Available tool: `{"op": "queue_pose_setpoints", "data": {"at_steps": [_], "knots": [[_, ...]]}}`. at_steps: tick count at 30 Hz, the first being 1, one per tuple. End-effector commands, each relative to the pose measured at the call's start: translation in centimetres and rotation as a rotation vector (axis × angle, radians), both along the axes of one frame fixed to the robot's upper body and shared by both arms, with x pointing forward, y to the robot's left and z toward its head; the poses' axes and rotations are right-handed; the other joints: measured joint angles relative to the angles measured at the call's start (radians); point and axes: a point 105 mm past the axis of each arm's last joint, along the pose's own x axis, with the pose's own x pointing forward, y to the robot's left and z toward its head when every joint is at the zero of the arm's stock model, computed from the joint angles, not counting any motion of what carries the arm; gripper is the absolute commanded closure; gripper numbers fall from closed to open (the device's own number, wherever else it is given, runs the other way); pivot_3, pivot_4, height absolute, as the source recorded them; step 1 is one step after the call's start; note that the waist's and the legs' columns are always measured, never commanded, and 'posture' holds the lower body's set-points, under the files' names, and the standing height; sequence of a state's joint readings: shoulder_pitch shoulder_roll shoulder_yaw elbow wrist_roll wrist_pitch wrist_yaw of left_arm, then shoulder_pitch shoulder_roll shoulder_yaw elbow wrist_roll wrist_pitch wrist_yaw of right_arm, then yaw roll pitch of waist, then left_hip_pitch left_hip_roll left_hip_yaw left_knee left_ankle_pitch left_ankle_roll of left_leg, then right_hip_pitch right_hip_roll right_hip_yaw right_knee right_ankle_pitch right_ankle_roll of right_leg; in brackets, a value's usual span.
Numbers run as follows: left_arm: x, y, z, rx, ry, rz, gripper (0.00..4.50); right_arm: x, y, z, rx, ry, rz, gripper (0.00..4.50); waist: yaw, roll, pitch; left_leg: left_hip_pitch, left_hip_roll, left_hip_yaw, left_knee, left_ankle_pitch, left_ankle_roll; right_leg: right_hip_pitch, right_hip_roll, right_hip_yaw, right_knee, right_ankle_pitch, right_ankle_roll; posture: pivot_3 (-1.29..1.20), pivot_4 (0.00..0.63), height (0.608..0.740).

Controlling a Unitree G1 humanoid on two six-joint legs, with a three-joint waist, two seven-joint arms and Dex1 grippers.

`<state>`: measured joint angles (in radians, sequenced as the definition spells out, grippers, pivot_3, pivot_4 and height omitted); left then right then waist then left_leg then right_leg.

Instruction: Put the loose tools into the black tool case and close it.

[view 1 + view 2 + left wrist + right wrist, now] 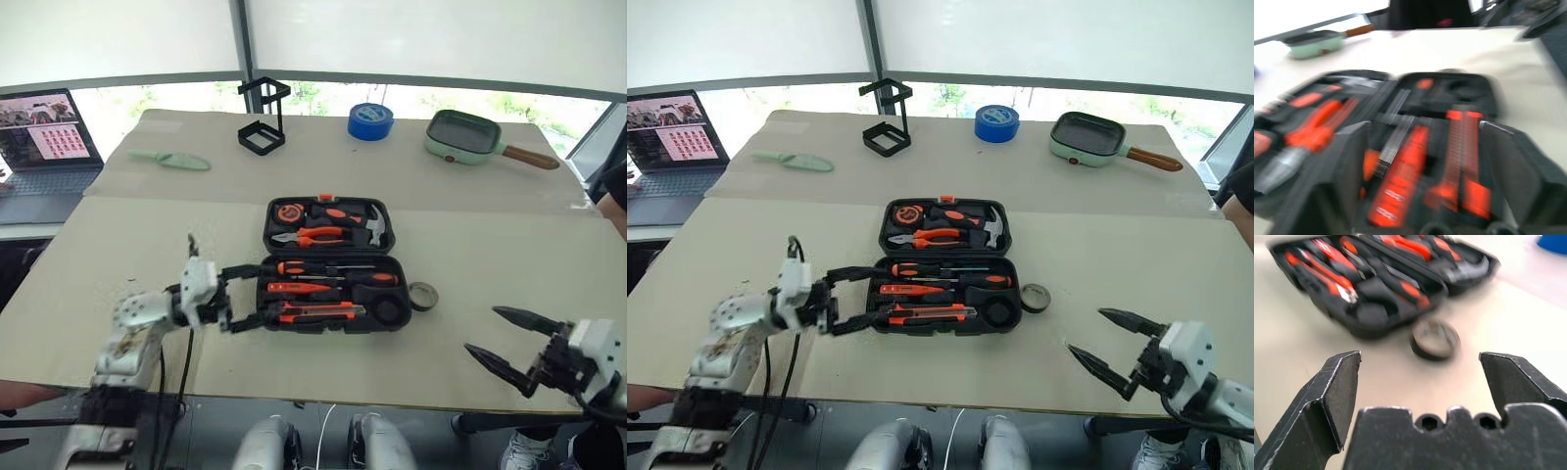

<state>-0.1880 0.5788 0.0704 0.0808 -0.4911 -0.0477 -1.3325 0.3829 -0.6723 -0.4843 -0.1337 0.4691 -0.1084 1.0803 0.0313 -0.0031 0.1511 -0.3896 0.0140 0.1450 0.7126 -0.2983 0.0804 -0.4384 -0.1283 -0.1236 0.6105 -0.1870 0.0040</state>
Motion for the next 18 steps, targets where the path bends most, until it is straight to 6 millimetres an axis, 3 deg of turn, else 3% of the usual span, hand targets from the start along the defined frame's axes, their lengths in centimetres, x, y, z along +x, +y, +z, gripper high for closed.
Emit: {"op": "queue_pose_setpoints", "data": {"at_steps": [1, 4, 6, 13, 18], "knots": [[-0.6, 4.4, 0.6, -0.004, -0.03, 0.077, 0.01, -1.0, -2.3, -0.6, -0.096, -0.027, -0.072, 0.0, -0.002, 0.0, 0.0, 0.0, 0.0, 0.0, 0.0, -0.001, -0.001, 0.0, -0.001, 0.0, 0.0, 0.0, 0.0, 0.0, 0.15, 0.74], [-1.0, 7.6, -0.2, 0.031, -0.002, 0.157, 0.01, -1.0, -2.8, -1.0, -0.139, -0.029, -0.079, 0.0, -0.006, 0.001, 0.0, 0.001, 0.0, -0.002, 0.0, -0.006, 0.002, -0.001, -0.001, 0.0, 0.001, -0.004, -0.006, 0.0, 0.15, 0.74], [-1.4, 7.5, 0.1, 0.031, -0.015, 0.147, 0.01, -0.3, -1.9, -0.4, -0.143, -0.033, -0.021, 0.0, -0.009, 0.001, 0.001, 0.002, 0.0, -0.002, 0.0, -0.006, 0.001, -0.001, -0.002, 0.001, 0.001, -0.004, -0.006, 0.0, 0.15, 0.74], [-2.1, 2.3, 2.4, -0.06, -0.033, -0.016, 0.01, 3.3, 4.6, 2.3, -0.215, 0.06, 0.278, 0.0, -0.021, 0.001, 0.001, 0.001, 0.0, -0.001, 0.0, -0.002, -0.006, 0.0, -0.003, 0.004, 0.001, 0.001, -0.001, 0.0, 0.15, 0.74], [-2.6, -0.7, 3.1, -0.077, -0.029, -0.114, 0.01, 5.1, 7.6, 2.3, -0.296, 0.187, 0.372, 0.0, -0.015, 0.0, 0.001, 0.0, 0.001, -0.003, -0.001, -0.001, -0.007, -0.001, -0.002, 0.001, 0.001, 0.001, -0.004, 0.0, 0.15, 0.74]]}}
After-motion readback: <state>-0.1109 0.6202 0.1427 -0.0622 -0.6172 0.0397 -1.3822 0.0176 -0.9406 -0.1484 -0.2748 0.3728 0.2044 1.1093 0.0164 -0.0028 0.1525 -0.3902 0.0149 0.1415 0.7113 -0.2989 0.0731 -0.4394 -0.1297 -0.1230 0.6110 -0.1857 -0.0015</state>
